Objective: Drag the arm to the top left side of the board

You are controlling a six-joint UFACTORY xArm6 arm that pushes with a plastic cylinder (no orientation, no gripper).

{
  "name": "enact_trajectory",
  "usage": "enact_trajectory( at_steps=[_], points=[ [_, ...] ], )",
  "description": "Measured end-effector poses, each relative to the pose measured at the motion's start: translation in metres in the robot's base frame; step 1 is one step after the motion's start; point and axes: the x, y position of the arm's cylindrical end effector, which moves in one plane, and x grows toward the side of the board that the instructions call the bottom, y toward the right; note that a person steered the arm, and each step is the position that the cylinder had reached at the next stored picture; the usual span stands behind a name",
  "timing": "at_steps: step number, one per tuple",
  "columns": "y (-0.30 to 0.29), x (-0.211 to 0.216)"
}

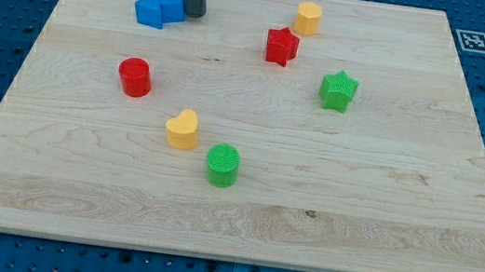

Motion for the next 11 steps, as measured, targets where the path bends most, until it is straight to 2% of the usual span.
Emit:
enact_trajectory(
  at_steps=[2,4,5,6,7,8,10,11],
  points=[
    [-0.003,0.006],
    [-0.008,0.078],
    [-0.076,0.083],
    [-0.155,0.049],
    [-0.171,-0.011],
    [-0.163,-0.033],
    [-0.138,-0.030],
    [-0.110,-0.007]
  ],
)
